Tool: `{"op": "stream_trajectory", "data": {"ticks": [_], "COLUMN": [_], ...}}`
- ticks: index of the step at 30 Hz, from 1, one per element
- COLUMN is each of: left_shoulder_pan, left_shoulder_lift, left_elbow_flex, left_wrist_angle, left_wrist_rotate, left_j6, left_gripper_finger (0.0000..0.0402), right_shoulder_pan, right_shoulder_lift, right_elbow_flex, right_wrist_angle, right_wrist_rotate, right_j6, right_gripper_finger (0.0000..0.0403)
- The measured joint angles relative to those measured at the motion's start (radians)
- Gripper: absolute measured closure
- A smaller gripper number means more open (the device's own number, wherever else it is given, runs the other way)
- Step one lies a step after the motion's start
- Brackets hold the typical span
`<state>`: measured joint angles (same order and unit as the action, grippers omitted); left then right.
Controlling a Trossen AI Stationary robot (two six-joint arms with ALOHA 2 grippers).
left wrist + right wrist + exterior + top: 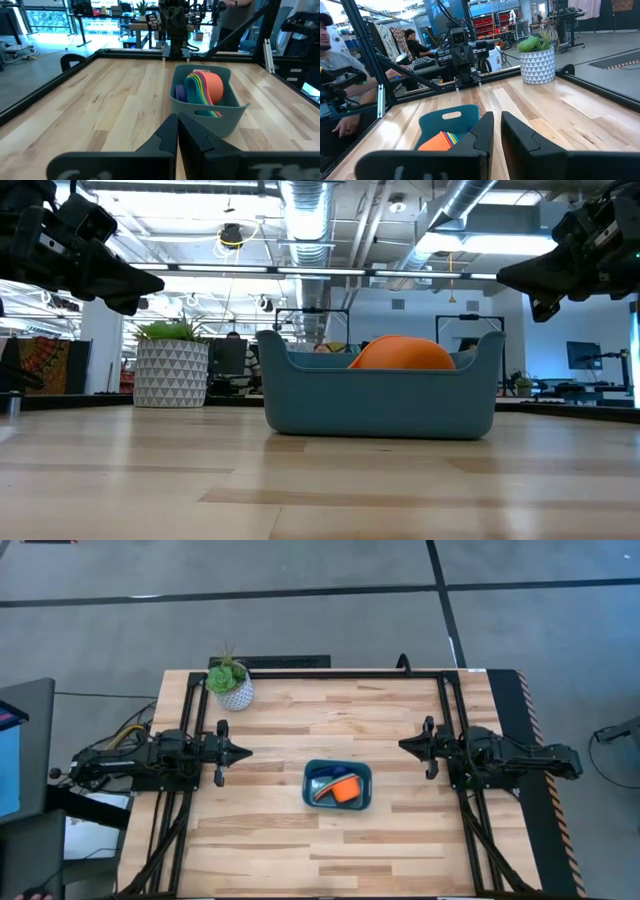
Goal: Nest measuring cups in basket
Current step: Return to Home Position
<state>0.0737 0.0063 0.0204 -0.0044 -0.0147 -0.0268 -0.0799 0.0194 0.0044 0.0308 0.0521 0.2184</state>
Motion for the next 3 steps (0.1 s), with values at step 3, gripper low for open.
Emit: {"op": "stream_trajectory", "data": {"ticks": [3], "left_shoulder_pan": [0.000], "left_shoulder_lift": [0.000], "left_elbow_flex": [0.000], "left_wrist_angle": [0.000], "left_wrist_rotate": [0.000], "left_j6": [0.000], "left_gripper_finger": [0.0401], "right_shoulder_pan": [0.000], "right_shoulder_lift": [0.000], "right_elbow_flex": [0.000], "right_wrist_angle": [0.000], "right_wrist_rotate": [0.000], "right_j6": [0.000], "right_gripper_finger": [0.0343]}}
